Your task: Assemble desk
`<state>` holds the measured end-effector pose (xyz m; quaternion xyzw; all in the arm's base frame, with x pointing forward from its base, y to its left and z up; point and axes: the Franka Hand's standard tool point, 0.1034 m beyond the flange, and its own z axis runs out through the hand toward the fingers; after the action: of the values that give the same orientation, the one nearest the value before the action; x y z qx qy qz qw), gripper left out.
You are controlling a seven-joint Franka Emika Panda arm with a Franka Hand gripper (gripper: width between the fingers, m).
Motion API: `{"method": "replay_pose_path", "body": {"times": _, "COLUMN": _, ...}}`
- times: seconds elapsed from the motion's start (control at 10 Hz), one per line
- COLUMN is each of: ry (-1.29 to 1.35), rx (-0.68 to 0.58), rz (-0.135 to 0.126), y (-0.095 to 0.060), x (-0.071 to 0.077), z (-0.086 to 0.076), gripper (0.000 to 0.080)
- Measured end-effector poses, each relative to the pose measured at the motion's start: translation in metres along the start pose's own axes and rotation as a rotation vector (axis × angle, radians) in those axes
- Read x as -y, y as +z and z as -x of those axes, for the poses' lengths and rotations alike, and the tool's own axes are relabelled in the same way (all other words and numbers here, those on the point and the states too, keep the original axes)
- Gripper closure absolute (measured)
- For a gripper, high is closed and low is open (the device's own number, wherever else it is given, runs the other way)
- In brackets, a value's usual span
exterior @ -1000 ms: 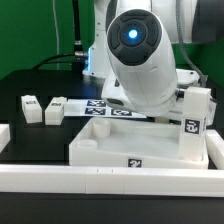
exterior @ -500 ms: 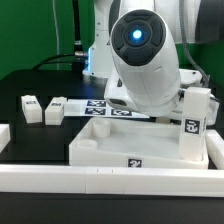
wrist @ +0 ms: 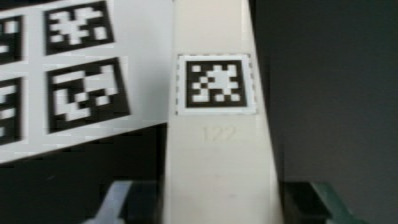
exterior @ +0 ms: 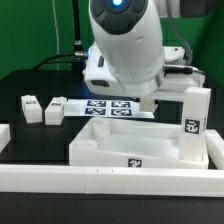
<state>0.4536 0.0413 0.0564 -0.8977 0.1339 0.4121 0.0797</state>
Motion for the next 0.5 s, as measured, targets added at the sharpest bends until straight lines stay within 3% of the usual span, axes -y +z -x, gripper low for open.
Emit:
{"method": "replay_pose_path", "body": {"times": 0.3, "ry": 0.003, "rx": -0.022, "rz": -0.002, "y": 0.004, "x": 0.0, "z": -0.005, "gripper": 0.0511}}
{"method": "replay_pose_path", "body": {"times": 0.4, "ry": -0.008, "rx": -0.05, "rz": -0.001, "y": -0.001, "x": 0.0, "z": -0.008, "gripper": 0.0511}}
{"method": "replay_pose_path", "body": {"times": 0.5, "ry": -0.055, "rx": -0.092, "rz": 0.009, "y": -0.017, "x": -0.005, "z": -0.007, "gripper": 0.0511}}
